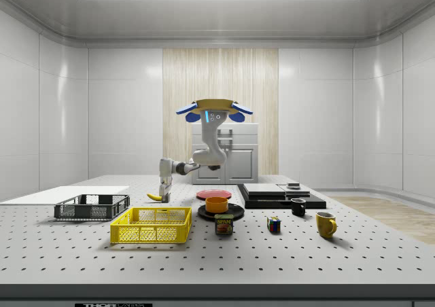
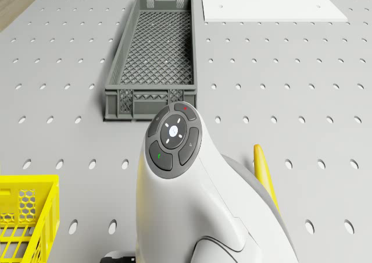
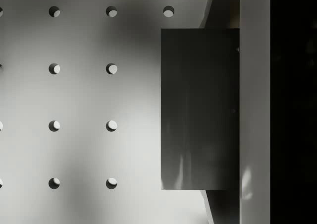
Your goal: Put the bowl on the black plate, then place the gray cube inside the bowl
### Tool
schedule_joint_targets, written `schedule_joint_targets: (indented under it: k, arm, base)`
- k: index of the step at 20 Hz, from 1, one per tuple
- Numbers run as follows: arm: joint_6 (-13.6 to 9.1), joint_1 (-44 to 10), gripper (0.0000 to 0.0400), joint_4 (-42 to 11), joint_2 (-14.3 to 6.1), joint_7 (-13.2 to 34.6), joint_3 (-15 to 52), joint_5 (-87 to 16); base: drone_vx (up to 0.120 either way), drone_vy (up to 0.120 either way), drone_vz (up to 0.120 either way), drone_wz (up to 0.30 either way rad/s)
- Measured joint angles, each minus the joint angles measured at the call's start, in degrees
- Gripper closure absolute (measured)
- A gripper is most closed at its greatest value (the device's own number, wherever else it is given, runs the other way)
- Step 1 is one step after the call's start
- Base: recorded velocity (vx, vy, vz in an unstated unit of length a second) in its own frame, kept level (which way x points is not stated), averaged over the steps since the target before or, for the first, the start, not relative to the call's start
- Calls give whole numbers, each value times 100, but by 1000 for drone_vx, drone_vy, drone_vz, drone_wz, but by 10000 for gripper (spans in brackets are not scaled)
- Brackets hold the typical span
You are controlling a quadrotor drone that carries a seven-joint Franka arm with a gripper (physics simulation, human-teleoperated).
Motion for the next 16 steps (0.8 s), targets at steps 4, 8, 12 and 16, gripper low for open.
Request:
schedule_joint_targets:
  k: [4, 8, 12, 16]
  arm:
    - [-40, 16, 149, -28, 0, 1, 112, 106]
    - [-54, 20, 150, -38, -5, 3, 161, 153]
    - [-55, 21, 150, -43, -11, 5, 182, 175]
    - [-52, 20, 150, -44, -17, 6, 190, 185]
  base:
    - [-20, 20, 120, 0]
    - [-120, 120, 110, 0]
    - [-40, 110, 40, 0]
    - [0, 0, 120, 0]
